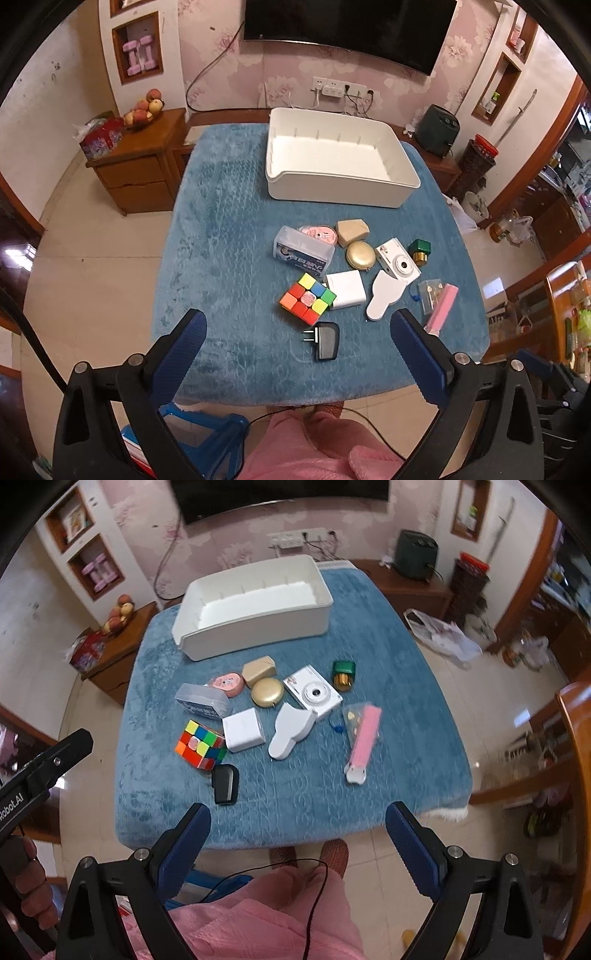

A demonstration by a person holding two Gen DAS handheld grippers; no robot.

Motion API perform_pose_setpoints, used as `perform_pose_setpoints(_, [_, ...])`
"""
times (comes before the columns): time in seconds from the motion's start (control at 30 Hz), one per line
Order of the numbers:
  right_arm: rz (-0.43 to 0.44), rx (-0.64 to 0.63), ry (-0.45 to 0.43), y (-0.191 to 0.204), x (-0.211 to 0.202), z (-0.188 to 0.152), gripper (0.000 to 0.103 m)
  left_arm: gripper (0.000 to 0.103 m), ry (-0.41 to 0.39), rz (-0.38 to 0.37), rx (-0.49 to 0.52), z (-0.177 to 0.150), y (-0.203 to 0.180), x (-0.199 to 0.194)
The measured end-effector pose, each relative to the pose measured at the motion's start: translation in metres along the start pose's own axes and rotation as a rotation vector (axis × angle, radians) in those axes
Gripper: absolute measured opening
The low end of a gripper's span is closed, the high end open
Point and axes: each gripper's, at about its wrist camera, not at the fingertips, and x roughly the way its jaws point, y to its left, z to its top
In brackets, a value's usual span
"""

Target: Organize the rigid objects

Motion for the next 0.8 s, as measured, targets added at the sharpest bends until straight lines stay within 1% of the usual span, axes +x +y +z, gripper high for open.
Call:
perform_pose_setpoints(0.07, [0.000,0.029,0.011,-0.002,0.002,-0.003,0.093,0.100,0.005,-0.013,0.004,0.000,0.001,0.003])
perform_pose_setpoints(0.17, [0.007,0.073,0.022,-0.008,0.004,-0.006,0.093,0.100,0.014,-0.022,0.010,0.003,0.000,0.007])
perform_pose_setpoints(0.37, [0.068,0.203,0.050,-0.027,0.017,-0.008,0.091,0.100,0.044,-0.074,0.017,0.004,-0.003,0.018])
perform_pose_setpoints(0.47, [0.109,0.290,0.080,-0.042,0.030,-0.007,0.088,0.100,0.097,-0.116,0.005,0.003,-0.003,0.031])
perform_pose_setpoints(0.5, [0.127,0.324,0.096,-0.047,0.037,-0.006,0.086,0.100,0.114,-0.118,0.001,0.003,-0.004,0.036])
perform_pose_setpoints(0.63, [0.187,0.417,0.169,-0.066,0.062,0.001,0.079,0.100,0.198,-0.115,-0.004,-0.003,-0.011,0.060])
perform_pose_setpoints(0.7, [0.213,0.463,0.194,-0.075,0.076,0.005,0.078,0.100,0.250,-0.117,-0.023,-0.006,-0.014,0.073])
perform_pose_setpoints(0.8, [0.242,0.509,0.240,-0.084,0.096,0.013,0.073,0.100,0.322,-0.093,-0.040,-0.012,-0.018,0.095])
